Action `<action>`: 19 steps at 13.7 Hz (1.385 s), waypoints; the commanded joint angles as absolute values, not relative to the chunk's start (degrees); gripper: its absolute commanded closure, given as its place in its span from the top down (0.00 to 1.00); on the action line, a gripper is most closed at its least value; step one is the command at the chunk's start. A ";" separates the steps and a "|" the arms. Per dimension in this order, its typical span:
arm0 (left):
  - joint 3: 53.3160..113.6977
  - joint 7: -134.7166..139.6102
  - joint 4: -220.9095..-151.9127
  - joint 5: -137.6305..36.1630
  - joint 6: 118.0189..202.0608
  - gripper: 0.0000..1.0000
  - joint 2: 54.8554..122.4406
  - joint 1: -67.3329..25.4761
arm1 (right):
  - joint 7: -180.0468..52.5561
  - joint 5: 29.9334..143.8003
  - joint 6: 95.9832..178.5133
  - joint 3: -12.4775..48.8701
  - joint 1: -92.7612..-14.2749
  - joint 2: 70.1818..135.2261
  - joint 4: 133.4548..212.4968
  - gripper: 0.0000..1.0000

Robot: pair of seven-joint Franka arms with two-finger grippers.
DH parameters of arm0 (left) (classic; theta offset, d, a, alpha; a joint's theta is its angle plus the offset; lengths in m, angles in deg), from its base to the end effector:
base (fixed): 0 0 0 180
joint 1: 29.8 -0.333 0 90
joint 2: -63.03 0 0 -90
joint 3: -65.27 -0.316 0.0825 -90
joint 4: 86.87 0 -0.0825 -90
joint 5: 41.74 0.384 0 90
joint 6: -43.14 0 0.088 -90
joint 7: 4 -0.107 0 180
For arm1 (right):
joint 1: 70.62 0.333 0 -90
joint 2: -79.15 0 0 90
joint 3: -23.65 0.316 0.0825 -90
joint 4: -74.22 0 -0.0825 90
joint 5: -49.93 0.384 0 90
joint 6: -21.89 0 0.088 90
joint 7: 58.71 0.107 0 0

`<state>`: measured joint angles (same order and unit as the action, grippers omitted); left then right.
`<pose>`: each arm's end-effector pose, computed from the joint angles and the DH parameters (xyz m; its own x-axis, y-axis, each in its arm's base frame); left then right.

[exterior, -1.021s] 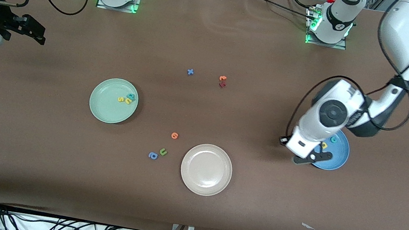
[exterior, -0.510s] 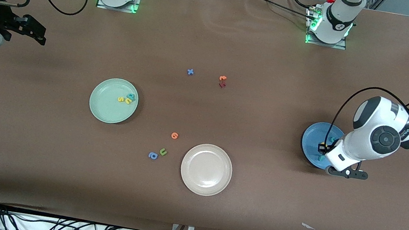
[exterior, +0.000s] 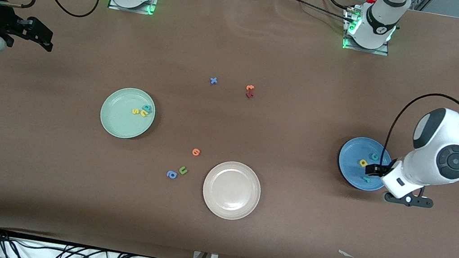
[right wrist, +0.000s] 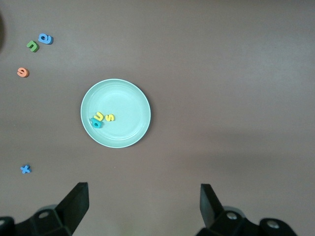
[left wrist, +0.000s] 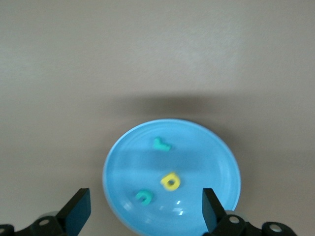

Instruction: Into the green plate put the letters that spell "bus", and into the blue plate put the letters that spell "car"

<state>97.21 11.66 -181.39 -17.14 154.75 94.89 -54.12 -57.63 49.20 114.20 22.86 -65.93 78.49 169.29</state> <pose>0.6590 -0.0174 0.3147 0.9910 0.0009 -0.1342 -0.0159 -0.9921 -0.1247 0.5509 0.0362 0.5925 0.9981 0.0497 -0.0364 0.0502 -0.9987 0.0132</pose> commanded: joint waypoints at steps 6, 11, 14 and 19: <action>73.20 -10.07 -185.49 -42.43 147.31 1.00 76.41 -39.22 | -57.92 48.70 114.44 22.59 -66.05 77.92 169.58 1.00; 67.03 -9.80 -184.52 -41.83 139.83 1.00 66.30 -32.01 | -57.84 48.70 114.44 22.50 -66.05 78.01 169.58 1.00; 65.45 -9.19 -182.94 -42.00 139.12 1.00 64.08 -30.16 | -57.83 48.70 114.44 22.50 -66.05 78.01 169.58 1.00; 65.36 -7.43 -182.85 -42.71 140.44 1.00 63.73 -30.42 | -58.01 48.35 114.44 22.59 -66.05 78.01 169.32 1.00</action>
<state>65.90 -7.82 -182.33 -40.95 139.74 64.08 -30.98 -57.63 49.19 114.21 22.54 -66.00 78.52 169.31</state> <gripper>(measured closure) 0.000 0.000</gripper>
